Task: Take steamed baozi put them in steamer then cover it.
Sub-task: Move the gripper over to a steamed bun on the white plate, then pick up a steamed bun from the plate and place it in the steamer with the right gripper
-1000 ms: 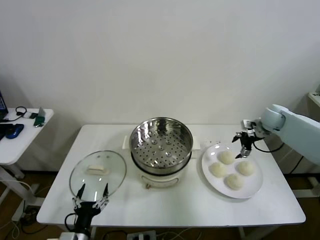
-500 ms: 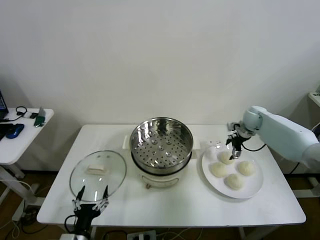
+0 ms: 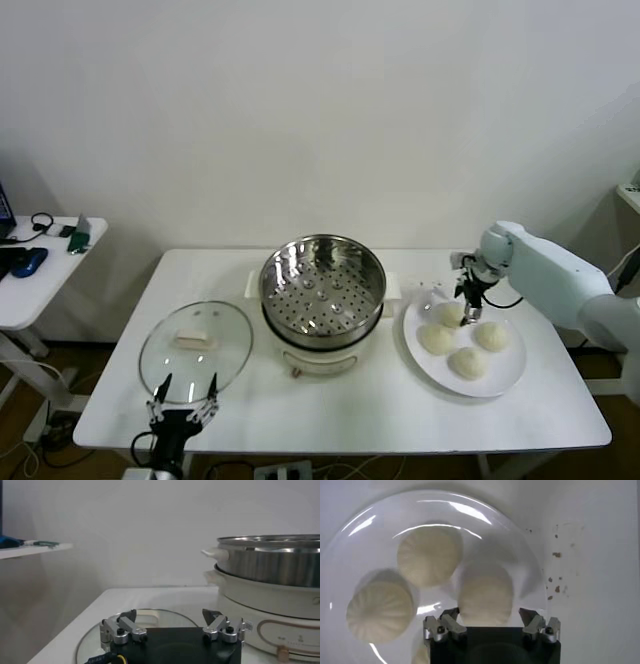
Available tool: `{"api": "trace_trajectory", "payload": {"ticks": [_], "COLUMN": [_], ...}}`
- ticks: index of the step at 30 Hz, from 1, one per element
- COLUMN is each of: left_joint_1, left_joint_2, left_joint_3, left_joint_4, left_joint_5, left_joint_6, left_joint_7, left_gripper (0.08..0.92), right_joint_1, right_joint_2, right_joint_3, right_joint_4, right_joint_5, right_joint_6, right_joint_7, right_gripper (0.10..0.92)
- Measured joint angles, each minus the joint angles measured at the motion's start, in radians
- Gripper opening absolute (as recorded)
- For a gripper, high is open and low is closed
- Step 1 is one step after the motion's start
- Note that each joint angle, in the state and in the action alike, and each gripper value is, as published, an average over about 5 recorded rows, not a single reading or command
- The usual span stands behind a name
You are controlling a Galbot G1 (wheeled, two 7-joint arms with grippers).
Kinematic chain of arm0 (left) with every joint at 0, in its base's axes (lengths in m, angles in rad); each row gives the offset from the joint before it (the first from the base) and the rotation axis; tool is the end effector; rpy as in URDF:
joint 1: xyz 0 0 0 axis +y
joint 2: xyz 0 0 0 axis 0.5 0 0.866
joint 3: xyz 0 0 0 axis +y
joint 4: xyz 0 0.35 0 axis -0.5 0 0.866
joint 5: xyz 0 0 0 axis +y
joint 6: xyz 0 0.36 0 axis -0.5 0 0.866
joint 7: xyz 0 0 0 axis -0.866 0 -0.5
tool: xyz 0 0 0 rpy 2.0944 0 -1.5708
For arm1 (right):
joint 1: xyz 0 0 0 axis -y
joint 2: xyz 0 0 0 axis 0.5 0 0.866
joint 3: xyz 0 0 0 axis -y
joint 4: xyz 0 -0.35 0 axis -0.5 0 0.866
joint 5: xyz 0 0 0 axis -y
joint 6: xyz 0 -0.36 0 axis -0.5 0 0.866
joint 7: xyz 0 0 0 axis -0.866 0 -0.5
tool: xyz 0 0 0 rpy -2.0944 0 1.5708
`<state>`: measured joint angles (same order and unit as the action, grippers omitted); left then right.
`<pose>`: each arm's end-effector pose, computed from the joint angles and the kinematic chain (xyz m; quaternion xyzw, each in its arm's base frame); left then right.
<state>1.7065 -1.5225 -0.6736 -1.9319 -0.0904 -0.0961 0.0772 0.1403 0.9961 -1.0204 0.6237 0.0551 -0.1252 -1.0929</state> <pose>0.1284 0.0610 -0.3780 0.0211 -0.9950 -0.0121 0.0967 0.6080 -0.1727 -0.2391 0.4572 -0.5596 0.4893 0.4883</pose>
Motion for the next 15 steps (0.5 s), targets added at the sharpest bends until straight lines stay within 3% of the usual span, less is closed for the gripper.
{"api": "trace_trajectory", "payload": {"ticks": [15], "left_joint_1": [0.003], "left_joint_2": [-0.001], "left_joint_3": [0.004], "left_joint_4": [-0.006], "left_joint_5": [0.012], "left_joint_6": [-0.008], "left_joint_7": [-0.001], "left_gripper": [0.823], "right_joint_1": [0.142], "right_joint_2": [-0.062], "right_joint_3": [-0.101], "right_joint_4": [0.125], "right_joint_5": [0.078], "right_joint_6": [0.058], "right_joint_7": [-0.026], "right_gripper": [0.667]}}
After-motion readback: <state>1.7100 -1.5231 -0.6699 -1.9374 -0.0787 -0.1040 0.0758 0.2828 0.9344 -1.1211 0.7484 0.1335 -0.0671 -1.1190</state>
